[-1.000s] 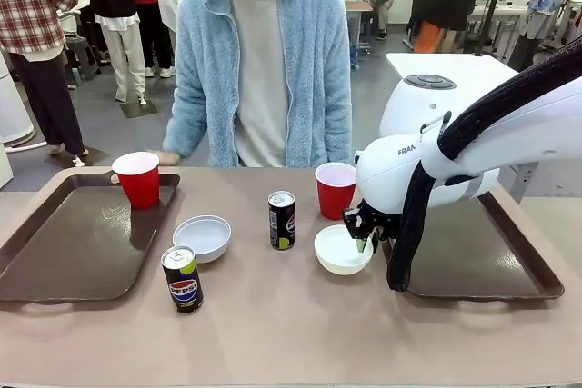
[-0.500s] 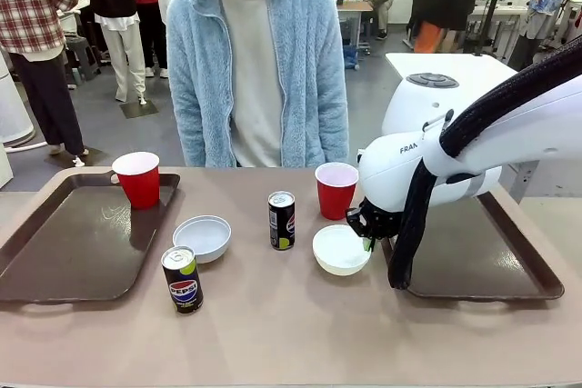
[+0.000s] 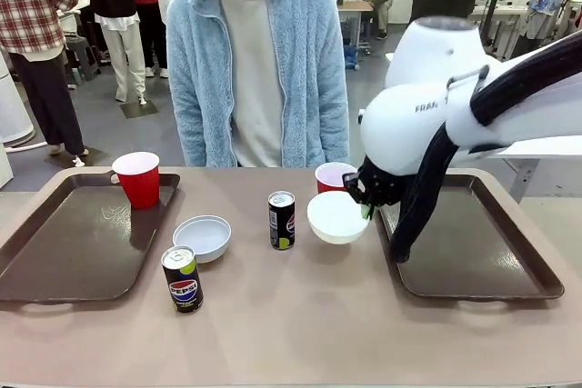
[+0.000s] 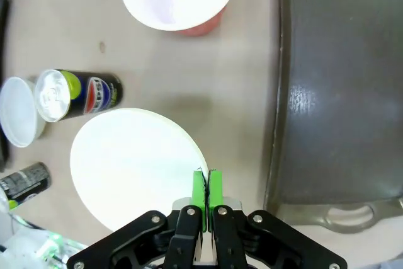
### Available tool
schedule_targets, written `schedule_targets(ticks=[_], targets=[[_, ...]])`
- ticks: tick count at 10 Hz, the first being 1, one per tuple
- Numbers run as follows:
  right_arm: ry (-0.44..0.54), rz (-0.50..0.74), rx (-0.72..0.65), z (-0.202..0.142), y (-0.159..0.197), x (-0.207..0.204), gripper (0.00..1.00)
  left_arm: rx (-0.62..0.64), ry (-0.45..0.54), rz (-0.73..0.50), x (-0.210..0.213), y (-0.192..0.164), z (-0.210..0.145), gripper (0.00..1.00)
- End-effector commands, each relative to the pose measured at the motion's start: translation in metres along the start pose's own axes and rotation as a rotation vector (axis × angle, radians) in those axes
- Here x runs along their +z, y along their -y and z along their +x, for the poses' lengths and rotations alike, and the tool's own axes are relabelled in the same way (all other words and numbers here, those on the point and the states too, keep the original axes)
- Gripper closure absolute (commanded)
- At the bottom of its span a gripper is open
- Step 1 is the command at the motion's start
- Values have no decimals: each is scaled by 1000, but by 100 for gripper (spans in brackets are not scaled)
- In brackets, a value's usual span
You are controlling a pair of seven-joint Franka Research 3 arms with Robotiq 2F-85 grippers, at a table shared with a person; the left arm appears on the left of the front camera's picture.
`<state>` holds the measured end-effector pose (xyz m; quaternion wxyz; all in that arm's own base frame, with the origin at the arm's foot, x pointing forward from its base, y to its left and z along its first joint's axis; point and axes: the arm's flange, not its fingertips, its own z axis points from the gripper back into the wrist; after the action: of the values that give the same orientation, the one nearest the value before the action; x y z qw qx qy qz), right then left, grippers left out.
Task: Prepare tableware on both trays.
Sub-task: Pick up a Picnic Bowl from the table and place it on a Handle tray.
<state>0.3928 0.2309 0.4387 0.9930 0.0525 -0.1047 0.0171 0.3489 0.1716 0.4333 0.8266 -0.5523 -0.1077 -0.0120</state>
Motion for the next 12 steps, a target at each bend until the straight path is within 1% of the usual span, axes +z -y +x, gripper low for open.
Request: schedule_targets(ticks=[1, 2, 3, 5, 7, 8, 9, 10, 12], targets=[[-27, -5, -40, 8, 9, -2, 100, 3, 5, -7, 1, 2, 0, 0], [-33, -5, -48, 16, 25, 2, 100, 3, 5, -7, 1, 2, 0, 0], [-19, -3, -65, 21, 43, 12, 100, 3, 5, -7, 1, 2, 0, 0], [-2, -10, -98, 29, 87, 39, 100, 3, 5, -7, 1, 2, 0, 0], [18, 3, -191, 38, 141, 70, 100, 3, 5, -7, 1, 2, 0, 0], [30, 23, -231, 40, 162, 80, 100, 3, 5, -7, 1, 2, 0, 0], [23, 24, -260, 38, 179, 82, 100, 3, 5, -7, 1, 2, 0, 0], [1, -8, -283, 33, 195, 75, 100, 3, 5, -7, 1, 2, 0, 0], [-39, -45, -342, 31, 223, 47, 100, 3, 5, -7, 1, 2, 0, 0]])
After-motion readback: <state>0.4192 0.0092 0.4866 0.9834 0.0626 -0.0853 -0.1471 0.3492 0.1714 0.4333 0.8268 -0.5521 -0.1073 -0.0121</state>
